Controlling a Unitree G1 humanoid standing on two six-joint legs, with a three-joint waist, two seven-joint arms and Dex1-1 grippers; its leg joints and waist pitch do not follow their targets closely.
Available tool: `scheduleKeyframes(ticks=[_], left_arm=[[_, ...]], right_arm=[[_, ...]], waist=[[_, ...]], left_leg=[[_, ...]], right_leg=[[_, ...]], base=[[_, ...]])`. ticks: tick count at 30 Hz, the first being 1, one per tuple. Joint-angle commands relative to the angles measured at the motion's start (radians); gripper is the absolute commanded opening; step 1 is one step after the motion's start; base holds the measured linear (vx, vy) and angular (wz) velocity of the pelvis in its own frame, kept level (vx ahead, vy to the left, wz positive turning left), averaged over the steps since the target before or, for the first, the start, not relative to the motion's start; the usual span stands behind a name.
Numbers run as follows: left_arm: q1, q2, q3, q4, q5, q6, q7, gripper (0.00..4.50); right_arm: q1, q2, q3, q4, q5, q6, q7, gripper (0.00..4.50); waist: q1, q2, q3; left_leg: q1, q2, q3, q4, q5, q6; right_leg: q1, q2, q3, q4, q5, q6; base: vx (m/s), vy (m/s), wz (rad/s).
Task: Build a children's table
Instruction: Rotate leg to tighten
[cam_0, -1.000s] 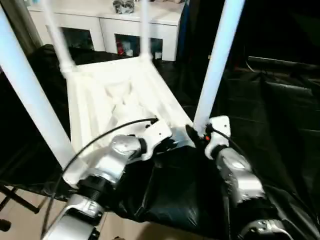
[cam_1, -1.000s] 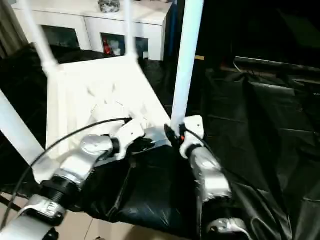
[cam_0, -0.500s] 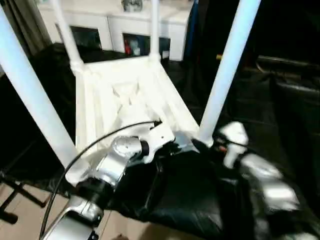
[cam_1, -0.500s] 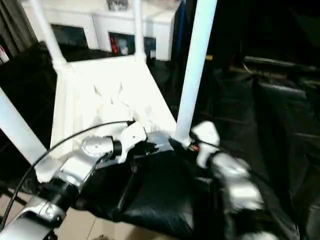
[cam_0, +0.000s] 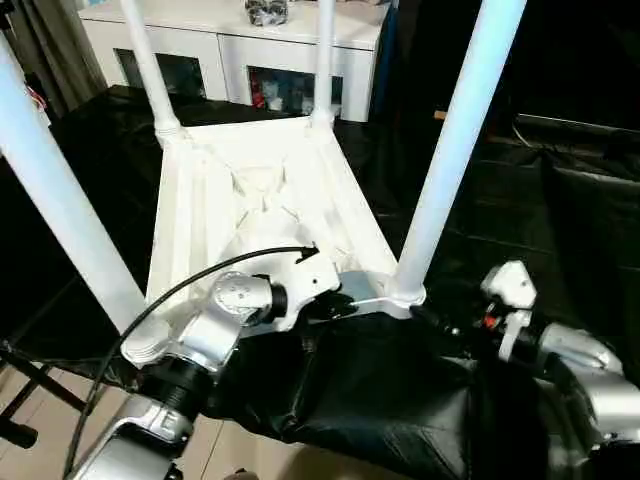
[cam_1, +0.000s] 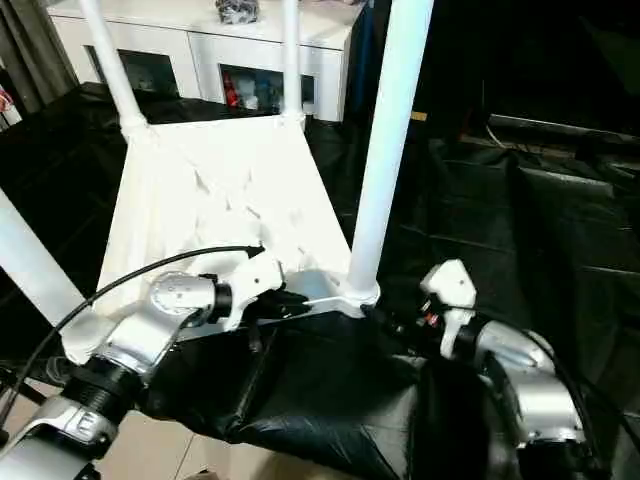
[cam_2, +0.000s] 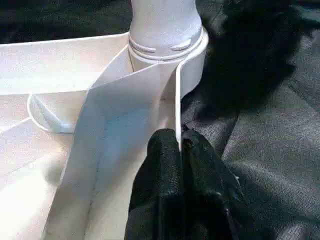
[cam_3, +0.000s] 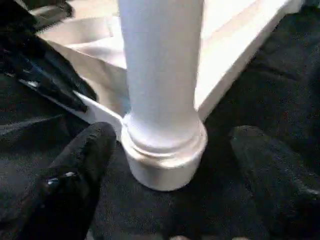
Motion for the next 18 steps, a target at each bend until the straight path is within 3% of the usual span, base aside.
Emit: scheduleKeyframes(ticks=[1,5,7,8,11,12,18], left_arm=[[0.004,-0.001,-0.013,-0.032,-0.034,-0.024,-0.026,0.0],[0.004,0.0,-0.013,-0.031,-0.034,-0.025,-0.028,0.0],[0.001,-0.001,-0.012,-0.024,-0.022,-0.029,-0.007,0.0],[-0.002,-0.003,-0.009,-0.016,-0.012,-0.032,0.018,0.0],[-0.008,-0.012,0.005,-0.011,-0.013,-0.018,0.047,0.0],[-0.009,-0.014,0.009,-0.015,-0.02,-0.006,0.042,0.44],[0.054,-0.003,0.054,-0.195,-0.112,0.133,0.004,0.91]], right_arm=[[-0.003,-0.023,0.017,-0.039,0.012,0.019,0.033,4.47],[0.005,-0.033,0.032,-0.056,0.007,0.025,0.051,4.47],[0.013,-0.046,0.04,-0.069,-0.008,0.017,0.052,4.47],[0.021,-0.056,0.042,-0.081,-0.008,0.022,0.059,4.47],[0.05,-0.084,0.041,-0.133,0.014,0.053,0.092,4.47],[0.057,-0.09,0.041,-0.148,0.022,0.065,0.101,4.5],[0.073,-0.075,0.082,-0.233,0.068,0.126,0.129,4.5]], waist=[[0.0,-0.02,-0.057],[0.003,-0.017,-0.057],[0.005,-0.018,-0.057],[0.008,-0.024,-0.057],[0.011,-0.023,-0.056],[0.011,-0.023,-0.054],[0.009,-0.018,-0.055]], left_leg=[[-0.003,0.023,-0.003,-0.055,-0.196,0.094],[-0.003,0.024,-0.003,-0.054,-0.184,0.096],[-0.003,0.023,-0.003,-0.054,-0.19,0.093],[-0.004,0.023,-0.003,-0.053,-0.187,0.093],[-0.005,0.023,-0.003,-0.054,-0.189,0.096],[-0.007,0.023,-0.004,-0.055,-0.194,0.098],[-0.006,0.029,-0.006,-0.056,-0.199,0.09]], right_leg=[[0.055,-0.053,0.046,-0.079,-0.263,-0.16],[0.055,-0.054,0.047,-0.076,-0.245,-0.164],[0.056,-0.055,0.046,-0.079,-0.264,-0.158],[0.057,-0.056,0.046,-0.078,-0.272,-0.152],[0.056,-0.055,0.046,-0.08,-0.289,-0.137],[0.056,-0.055,0.045,-0.082,-0.305,-0.129],[0.054,-0.057,0.045,-0.077,-0.269,-0.171]], base=[[0.0,0.0,0.0],[0.0,0.0,0.0],[0.0,0.0,0.0],[0.0,0.0,0.0],[0.0,0.0,0.0],[0.0,0.0,0.0],[0.0,0.0,0.0]])
